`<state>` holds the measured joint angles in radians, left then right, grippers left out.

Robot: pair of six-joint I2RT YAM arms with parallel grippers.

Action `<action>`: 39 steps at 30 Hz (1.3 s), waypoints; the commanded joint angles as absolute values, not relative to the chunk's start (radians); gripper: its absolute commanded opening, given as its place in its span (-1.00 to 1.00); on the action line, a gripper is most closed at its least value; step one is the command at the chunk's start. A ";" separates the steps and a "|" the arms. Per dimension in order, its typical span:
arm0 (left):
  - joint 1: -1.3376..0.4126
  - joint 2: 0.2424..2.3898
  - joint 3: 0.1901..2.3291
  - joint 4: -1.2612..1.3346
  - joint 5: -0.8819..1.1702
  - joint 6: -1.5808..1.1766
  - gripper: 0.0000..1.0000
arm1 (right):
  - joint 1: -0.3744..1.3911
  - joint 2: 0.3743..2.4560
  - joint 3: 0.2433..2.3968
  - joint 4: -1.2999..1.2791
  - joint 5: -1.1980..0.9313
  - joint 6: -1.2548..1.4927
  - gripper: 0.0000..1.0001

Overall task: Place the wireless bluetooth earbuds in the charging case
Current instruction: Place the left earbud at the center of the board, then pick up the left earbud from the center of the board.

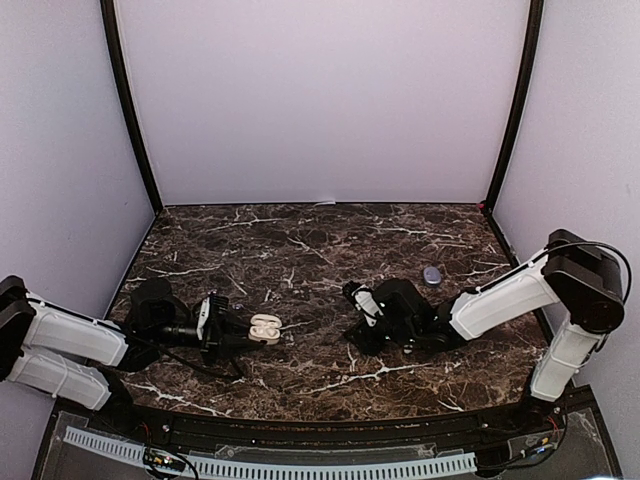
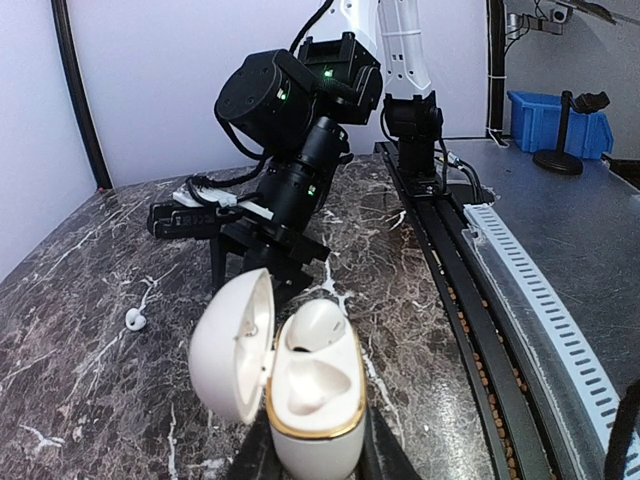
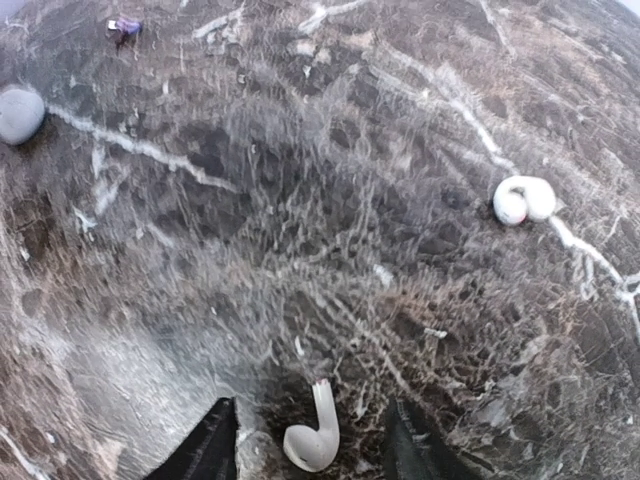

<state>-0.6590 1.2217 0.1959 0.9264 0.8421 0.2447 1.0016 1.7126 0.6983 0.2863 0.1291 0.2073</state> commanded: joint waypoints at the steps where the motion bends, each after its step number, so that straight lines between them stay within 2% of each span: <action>1: -0.654 1.229 0.218 0.939 0.862 0.230 -0.78 | 1.009 1.648 0.691 0.371 0.143 0.187 0.11; 6: -0.655 1.228 0.220 0.936 0.859 0.237 -0.78 | 1.012 1.591 0.580 0.502 0.159 0.183 0.24; 13: -0.654 1.259 0.228 0.960 0.864 0.230 -0.78 | 1.018 1.581 0.402 0.756 0.195 0.185 0.23; 21: -0.654 1.254 0.231 0.952 0.861 0.224 -0.78 | 1.023 1.712 0.370 0.896 0.170 0.192 0.21; 39: -0.654 1.264 0.219 0.976 0.858 0.232 -0.79 | 1.037 1.824 0.359 1.007 0.185 0.177 0.18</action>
